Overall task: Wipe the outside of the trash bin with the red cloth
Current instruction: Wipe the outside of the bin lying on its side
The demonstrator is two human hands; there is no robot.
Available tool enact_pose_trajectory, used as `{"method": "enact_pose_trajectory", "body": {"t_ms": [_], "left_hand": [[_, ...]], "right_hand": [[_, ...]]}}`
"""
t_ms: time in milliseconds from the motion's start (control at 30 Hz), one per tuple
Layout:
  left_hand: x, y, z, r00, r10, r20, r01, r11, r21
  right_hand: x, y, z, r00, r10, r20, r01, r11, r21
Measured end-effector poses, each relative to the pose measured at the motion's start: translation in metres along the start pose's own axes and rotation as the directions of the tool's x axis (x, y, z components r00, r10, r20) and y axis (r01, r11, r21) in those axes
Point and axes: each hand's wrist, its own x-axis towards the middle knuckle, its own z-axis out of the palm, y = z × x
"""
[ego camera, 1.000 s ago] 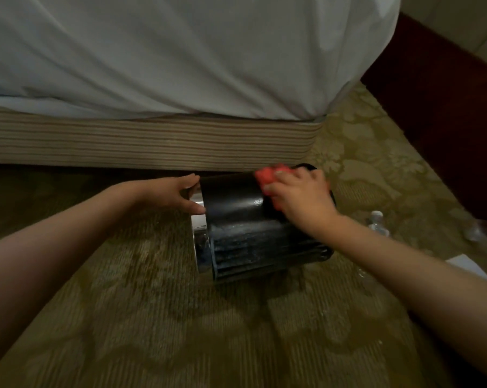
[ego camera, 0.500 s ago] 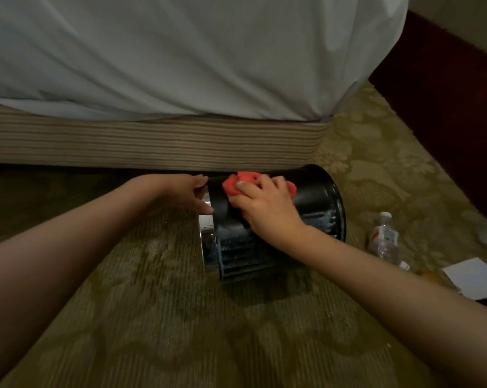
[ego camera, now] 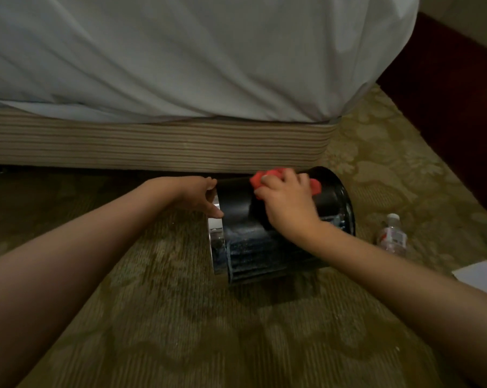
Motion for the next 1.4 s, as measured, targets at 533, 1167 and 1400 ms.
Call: {"method": "enact_pose_trajectory", "body": {"t_ms": [533,1167,1400], "left_hand": [[0.02,0.136,0.006,0.982,0.188,0.017,-0.186,0.947,0.261],[0.056,0.138,0.004,0.984,0.124,0.132,-0.148,0.97,0.19],[0.063,0.136,-0.002,0.986,0.105,0.129,-0.127,0.976,0.178]], "right_hand": [[-0.018,0.053,-0.01,0.968,0.112,0.224,-0.101,0.993,-0.061],[-0.041,0.114,0.003,0.949,0.289,0.124,-0.289,0.957,-0.02],[-0.075,0.113,0.001,0.973,0.227,0.043,-0.228,0.973,0.027]]}}
